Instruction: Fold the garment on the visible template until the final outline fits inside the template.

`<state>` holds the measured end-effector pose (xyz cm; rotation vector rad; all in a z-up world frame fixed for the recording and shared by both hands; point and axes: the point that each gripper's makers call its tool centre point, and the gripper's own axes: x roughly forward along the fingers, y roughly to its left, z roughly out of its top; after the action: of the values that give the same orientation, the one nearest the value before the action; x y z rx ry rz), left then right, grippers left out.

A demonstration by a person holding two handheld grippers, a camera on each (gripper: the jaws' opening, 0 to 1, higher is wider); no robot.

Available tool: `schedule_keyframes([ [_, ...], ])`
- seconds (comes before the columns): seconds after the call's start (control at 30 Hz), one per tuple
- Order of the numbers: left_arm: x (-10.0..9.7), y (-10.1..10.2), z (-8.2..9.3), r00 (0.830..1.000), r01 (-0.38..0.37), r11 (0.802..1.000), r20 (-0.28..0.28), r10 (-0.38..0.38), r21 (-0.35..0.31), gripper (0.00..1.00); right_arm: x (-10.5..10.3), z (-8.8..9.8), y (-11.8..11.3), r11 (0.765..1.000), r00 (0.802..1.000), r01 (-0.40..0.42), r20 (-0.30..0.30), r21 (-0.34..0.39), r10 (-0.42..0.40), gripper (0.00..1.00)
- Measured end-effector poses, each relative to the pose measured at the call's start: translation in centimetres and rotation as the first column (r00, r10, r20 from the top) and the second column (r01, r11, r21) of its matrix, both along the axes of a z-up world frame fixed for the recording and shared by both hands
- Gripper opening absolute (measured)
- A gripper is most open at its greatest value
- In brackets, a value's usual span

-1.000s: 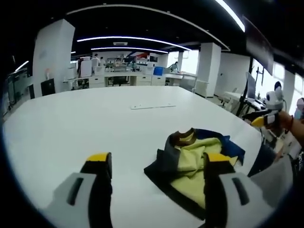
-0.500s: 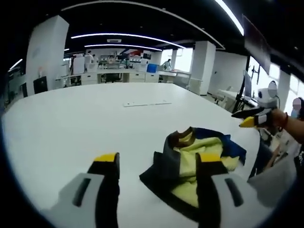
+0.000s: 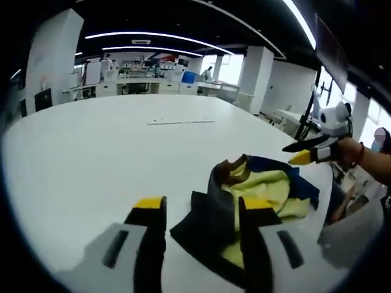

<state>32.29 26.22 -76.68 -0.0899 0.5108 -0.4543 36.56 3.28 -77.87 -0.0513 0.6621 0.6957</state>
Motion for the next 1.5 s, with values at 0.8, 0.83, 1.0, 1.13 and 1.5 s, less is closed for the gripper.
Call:
schedule_keyframes([
  [0.8, 0.8, -2.8, -4.2, 0.987, 0.042, 0.996, -0.153, -0.054, -0.079, 0.0, 1.1, -3.4, 0.2, 0.994, 0.999, -0.009, -0.047, -0.109, 0.004, 0.0],
  [0.83, 0.9, -2.7, -4.2, 0.987, 0.033, 0.996, -0.154, -0.046, -0.084, 0.0, 1.0, -3.5, 0.2, 0.994, 0.999, -0.012, -0.049, -0.113, 0.006, 0.0],
  [1.0, 1.0, -2.0, -4.1, 0.988, -0.006, 0.998, -0.152, -0.002, -0.055, 0.0, 0.8, -3.3, 0.0, 0.993, 0.999, -0.013, -0.052, -0.115, 0.007, 0.0],
  [1.13, 1.1, -1.7, -3.1, 0.99, -0.021, 0.996, -0.141, 0.009, -0.083, 0.0, 1.5, -1.9, -0.8, 0.993, 1.0, 0.021, 0.009, -0.114, -0.02, 0.0],
  [1.5, 2.9, -0.6, 2.0, 0.999, -0.038, 0.987, -0.03, 0.033, -0.156, 0.0, 2.4, 2.0, -2.0, 0.994, 0.993, 0.1, 0.062, -0.038, -0.097, 0.0],
])
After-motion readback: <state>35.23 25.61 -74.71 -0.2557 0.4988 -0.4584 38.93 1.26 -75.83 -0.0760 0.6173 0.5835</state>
